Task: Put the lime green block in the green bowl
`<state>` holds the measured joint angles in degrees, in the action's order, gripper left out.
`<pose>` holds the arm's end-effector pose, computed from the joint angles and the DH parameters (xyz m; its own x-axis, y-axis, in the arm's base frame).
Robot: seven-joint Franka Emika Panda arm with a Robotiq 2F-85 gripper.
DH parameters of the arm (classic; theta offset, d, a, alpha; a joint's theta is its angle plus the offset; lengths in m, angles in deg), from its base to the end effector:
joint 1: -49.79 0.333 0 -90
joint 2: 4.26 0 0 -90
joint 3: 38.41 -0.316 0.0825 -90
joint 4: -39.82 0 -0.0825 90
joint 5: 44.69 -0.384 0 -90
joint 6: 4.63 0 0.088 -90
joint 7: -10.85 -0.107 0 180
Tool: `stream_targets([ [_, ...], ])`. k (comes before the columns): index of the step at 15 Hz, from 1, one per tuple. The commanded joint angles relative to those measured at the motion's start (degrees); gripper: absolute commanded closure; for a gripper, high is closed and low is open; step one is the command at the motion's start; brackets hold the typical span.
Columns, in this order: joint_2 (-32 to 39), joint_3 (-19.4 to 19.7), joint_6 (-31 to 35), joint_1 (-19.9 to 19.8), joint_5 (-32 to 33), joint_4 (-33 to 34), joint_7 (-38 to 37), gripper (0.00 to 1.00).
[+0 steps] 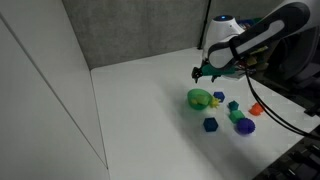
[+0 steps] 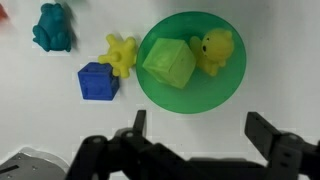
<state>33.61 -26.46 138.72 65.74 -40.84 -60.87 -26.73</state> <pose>0.6706 0.0602 0.2073 0.8749 -0.4527 0.1721 -0.4709 -0.8782 0.0839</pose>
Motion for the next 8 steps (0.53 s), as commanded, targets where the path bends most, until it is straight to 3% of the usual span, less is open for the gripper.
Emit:
stream_targets([
  [1,-4.79,-0.81,-4.07,-0.05,2.15,-1.24,0.12,0.00],
  [8,-15.37,-3.89,-6.74,-2.93,1.96,-8.54,3.98,0.00],
])
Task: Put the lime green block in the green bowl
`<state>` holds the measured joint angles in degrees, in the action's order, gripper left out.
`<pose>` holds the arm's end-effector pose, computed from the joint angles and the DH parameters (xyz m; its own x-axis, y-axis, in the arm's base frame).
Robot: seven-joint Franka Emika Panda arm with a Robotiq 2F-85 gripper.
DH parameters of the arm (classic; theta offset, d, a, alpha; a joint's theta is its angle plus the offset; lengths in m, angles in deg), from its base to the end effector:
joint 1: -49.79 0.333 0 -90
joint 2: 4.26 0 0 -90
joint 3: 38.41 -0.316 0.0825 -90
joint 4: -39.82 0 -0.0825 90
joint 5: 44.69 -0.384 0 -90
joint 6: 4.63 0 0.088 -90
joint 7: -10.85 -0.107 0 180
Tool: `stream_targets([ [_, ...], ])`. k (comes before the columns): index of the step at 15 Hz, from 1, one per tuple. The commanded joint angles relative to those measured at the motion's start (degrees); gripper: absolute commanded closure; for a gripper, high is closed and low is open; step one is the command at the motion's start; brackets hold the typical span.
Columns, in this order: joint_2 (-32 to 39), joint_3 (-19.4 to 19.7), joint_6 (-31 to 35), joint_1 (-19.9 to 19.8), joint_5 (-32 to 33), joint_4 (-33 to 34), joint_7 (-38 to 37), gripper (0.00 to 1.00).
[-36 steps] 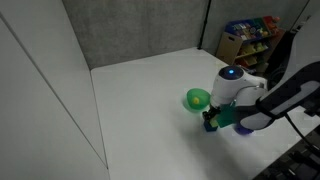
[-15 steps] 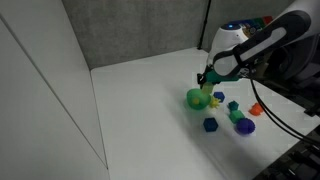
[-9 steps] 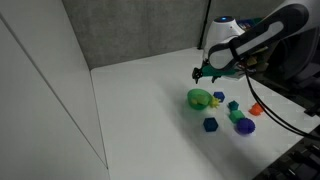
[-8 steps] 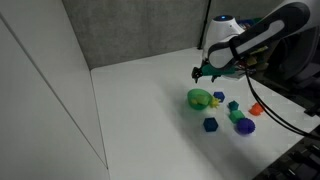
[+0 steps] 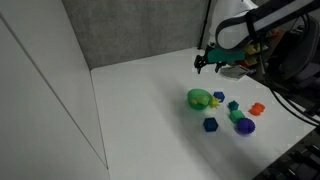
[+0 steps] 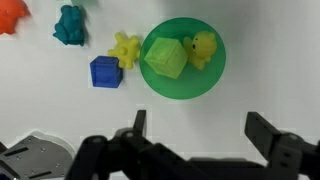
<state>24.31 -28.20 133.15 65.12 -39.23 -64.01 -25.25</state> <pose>0.6573 0.0678 0.2795 0.8916 -0.4215 0.1652 -0.4371 -0.8966 0.0711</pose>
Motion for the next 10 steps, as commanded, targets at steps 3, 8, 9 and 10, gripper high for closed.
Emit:
stream_targets([
  [3,-11.35,-3.29,-1.02,-4.30,-0.07,-10.91,4.74,0.00],
  [8,-19.99,-4.68,-1.68,-8.46,-1.75,-19.73,9.91,0.00],
  [9,-21.75,-4.91,-2.24,-9.43,-2.36,-21.21,11.27,0.00],
  [10,-23.69,-5.08,-3.20,-10.40,-2.98,-22.63,12.80,0.00],
])
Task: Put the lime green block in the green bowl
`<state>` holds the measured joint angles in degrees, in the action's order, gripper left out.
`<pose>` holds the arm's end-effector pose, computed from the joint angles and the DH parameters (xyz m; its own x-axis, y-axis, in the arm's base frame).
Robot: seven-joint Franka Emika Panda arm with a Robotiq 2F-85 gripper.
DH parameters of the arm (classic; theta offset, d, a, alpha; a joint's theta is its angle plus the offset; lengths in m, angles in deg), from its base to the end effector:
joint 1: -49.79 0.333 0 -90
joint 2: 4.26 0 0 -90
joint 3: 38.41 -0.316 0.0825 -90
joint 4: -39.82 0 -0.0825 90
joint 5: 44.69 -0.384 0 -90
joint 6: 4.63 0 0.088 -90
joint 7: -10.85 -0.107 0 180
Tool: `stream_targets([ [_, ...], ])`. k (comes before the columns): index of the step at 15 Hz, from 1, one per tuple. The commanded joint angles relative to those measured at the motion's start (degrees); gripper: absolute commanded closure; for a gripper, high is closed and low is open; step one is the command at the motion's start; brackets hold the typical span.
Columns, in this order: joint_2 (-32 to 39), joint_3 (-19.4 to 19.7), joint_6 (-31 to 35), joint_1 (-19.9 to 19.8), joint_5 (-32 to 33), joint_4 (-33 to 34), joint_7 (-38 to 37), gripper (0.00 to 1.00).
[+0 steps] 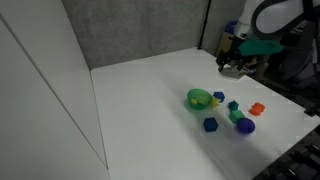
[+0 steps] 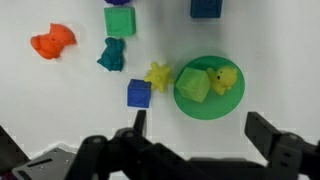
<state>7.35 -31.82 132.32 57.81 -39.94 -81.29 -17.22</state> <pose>0.5780 0.0149 0.3266 0.9157 -0.3884 0.1028 -0.3940 -0.9182 0.0403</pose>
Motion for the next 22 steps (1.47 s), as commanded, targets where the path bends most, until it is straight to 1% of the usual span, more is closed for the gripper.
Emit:
stream_targets([
  [1,-8.39,-1.61,-3.45,-3.96,-2.85,-6.43,6.25,0.00],
  [5,-15.75,-1.54,-10.03,-6.96,-4.02,-9.58,11.08,0.00],
  [8,-21.10,-1.50,-16.63,-8.71,-3.73,-10.82,13.46,0.00],
  [11,-26.10,-2.02,-22.96,-9.98,-2.26,-11.19,12.93,0.00],
  [13,-29.05,-2.49,-26.93,-10.39,-2.51,-11.02,12.79,0.00],
  [15,-31.94,-3.45,-29.95,-10.61,-1.90,-11.54,12.50,0.00],
  [18,-36.66,-4.97,-30.90,-10.12,-0.80,-14.19,14.92,0.00],
  [22,-40.99,-5.68,-28.58,-9.56,-0.75,-17.81,20.29,0.00],
])
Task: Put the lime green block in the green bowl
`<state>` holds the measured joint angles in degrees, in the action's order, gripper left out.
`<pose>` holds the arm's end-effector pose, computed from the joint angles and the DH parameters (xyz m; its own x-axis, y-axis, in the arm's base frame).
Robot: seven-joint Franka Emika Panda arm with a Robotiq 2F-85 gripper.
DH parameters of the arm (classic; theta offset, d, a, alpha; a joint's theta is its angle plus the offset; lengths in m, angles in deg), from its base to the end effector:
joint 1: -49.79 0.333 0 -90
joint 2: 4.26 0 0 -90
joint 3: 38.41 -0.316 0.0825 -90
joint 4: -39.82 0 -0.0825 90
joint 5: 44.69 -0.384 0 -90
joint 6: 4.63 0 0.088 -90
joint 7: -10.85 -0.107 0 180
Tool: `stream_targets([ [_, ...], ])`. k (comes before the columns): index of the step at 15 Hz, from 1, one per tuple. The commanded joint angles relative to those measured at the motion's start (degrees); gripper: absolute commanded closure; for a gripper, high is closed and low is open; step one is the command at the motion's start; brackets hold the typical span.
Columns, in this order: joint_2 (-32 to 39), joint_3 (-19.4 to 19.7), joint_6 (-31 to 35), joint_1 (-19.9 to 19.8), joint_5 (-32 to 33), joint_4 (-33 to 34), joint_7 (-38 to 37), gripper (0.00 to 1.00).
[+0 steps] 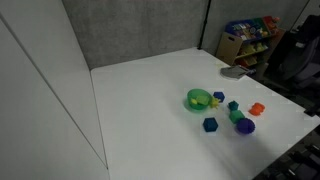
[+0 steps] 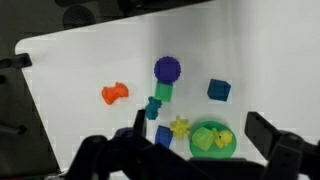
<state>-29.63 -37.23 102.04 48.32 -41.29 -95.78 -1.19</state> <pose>0.4086 -0.0240 0.4863 0.9708 -0.2343 -0.0514 -0.2313 -0.9711 0.0588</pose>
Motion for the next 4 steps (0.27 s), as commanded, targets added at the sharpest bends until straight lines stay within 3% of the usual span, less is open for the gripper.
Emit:
stream_targets([
  [1,-4.83,-0.38,2.04,-0.04,0.58,-4.00,5.24,0.00],
  [4,-2.67,-0.83,0.50,-0.58,-0.26,-2.14,3.17,0.00],
])
